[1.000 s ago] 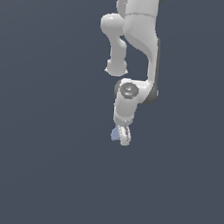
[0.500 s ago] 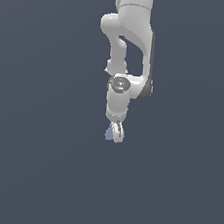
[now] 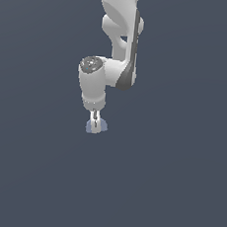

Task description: Pick up the object and move it to a goal position.

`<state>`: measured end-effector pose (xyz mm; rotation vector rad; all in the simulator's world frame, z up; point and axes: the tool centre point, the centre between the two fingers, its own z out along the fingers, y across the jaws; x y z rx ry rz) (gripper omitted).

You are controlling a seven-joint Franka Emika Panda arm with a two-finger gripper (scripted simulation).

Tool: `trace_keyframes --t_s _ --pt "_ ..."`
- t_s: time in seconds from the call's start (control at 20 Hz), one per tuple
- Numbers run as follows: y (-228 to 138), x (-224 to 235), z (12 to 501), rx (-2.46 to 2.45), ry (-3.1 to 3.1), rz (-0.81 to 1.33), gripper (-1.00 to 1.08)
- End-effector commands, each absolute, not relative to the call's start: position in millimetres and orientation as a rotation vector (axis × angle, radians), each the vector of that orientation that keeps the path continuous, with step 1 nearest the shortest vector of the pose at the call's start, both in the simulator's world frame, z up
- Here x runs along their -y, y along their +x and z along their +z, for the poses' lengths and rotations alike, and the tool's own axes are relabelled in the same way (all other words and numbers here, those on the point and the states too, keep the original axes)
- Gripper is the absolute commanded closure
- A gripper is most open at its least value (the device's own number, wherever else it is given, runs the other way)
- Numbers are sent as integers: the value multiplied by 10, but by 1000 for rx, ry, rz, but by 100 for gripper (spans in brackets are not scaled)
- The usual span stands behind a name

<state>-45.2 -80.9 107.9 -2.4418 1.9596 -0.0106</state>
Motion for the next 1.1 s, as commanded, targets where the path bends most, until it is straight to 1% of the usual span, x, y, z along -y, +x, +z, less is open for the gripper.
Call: trace_keyframes --t_s 0.0,0.35,0.55,0.8,1.05 --pt "-476 1084 1255 -1960 -2443 -8 108" --pt "-504 1818 1726 -1963 -2448 -3 108" --pt "-502 2122 1922 -1964 -2450 -2 108" --pt "-489 2337 2058 -1964 -2452 0 108" --pt "-481 2399 2097 -1964 -2452 0 108"
